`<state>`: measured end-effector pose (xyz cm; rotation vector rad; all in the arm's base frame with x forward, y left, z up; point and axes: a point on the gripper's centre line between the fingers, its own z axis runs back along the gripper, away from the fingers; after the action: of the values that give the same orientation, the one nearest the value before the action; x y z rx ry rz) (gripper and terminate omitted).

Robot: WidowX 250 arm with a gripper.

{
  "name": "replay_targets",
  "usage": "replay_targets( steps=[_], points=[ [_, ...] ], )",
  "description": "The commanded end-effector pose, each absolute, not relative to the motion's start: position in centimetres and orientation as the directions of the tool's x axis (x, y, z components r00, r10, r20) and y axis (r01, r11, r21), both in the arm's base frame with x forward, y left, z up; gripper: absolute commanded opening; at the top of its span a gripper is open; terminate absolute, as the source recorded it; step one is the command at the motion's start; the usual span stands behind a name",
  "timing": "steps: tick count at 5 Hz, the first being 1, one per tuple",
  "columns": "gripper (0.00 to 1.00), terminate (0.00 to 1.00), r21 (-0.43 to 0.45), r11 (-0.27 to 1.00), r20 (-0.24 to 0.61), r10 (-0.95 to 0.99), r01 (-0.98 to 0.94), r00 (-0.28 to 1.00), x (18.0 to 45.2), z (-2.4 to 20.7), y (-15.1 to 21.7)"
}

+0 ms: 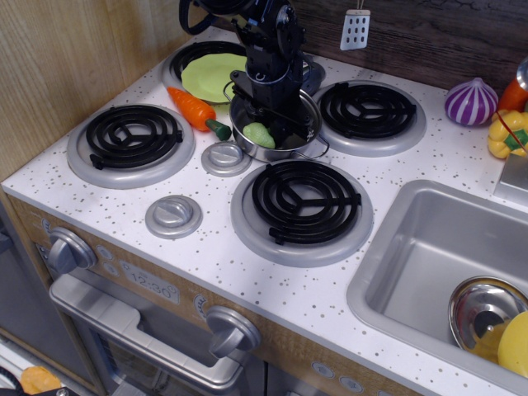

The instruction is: Take broccoli out of pan

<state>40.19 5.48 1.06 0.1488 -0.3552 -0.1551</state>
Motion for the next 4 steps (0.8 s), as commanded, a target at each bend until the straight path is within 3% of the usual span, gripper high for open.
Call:
replay_targets(
  steps=[1,4],
  points=[
    [0.0,0.0,0.222,0.97,0.345,-0.171,0.096,0.923,40.3,4.6,5.4],
    [0.0,0.0,0.226,0.972,0.283,-0.123,0.059,0.951,39.1,8.9,4.5]
  ],
)
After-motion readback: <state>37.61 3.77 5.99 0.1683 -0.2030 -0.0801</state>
